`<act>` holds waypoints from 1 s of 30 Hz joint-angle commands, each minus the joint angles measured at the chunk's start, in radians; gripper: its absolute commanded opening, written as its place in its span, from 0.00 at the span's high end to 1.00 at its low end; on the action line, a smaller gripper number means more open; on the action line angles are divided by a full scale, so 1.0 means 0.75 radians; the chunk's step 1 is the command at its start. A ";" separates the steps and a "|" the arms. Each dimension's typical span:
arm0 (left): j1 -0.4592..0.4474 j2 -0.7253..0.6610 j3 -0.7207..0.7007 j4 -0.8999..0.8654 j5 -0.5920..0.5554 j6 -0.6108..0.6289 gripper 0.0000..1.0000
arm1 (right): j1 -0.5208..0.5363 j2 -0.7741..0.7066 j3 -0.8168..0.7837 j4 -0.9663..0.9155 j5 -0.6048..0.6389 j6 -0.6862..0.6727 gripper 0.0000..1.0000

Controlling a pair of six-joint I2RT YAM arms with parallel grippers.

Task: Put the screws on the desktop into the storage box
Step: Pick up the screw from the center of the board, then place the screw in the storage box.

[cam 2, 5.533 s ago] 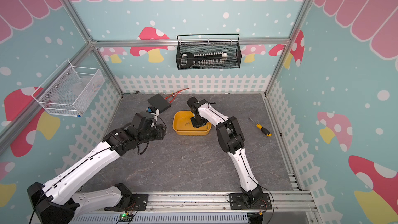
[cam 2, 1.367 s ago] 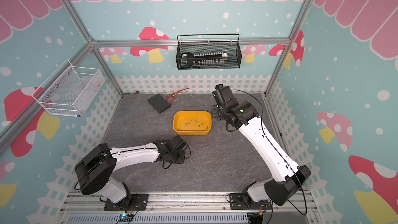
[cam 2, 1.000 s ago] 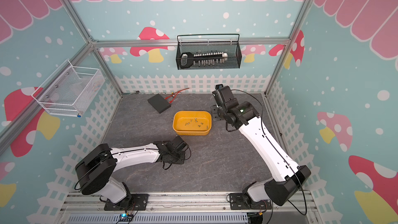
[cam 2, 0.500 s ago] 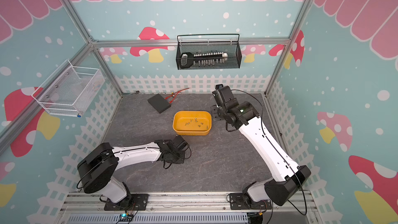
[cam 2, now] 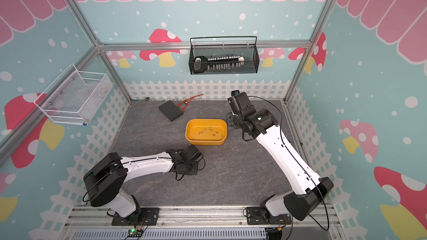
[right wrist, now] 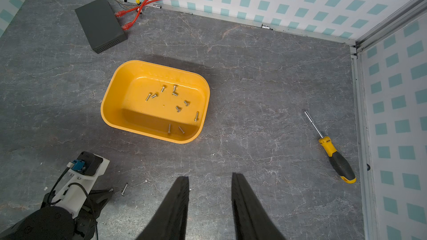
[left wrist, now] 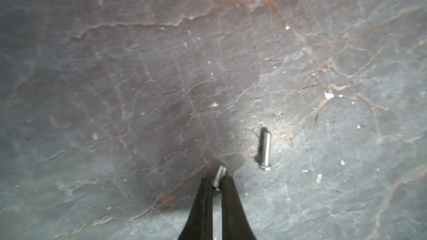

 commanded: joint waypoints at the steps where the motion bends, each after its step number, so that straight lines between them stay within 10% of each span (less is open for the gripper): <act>1: -0.001 -0.079 0.082 -0.115 -0.106 0.031 0.96 | 0.000 -0.011 0.011 -0.007 -0.002 0.014 0.63; 11: 0.021 -0.229 0.421 -0.354 -0.211 0.108 0.96 | 0.000 -0.009 0.017 -0.006 -0.002 0.014 0.63; 30: 0.281 0.253 1.025 -0.314 -0.064 0.366 0.98 | -0.001 0.022 0.036 0.003 -0.013 0.002 0.63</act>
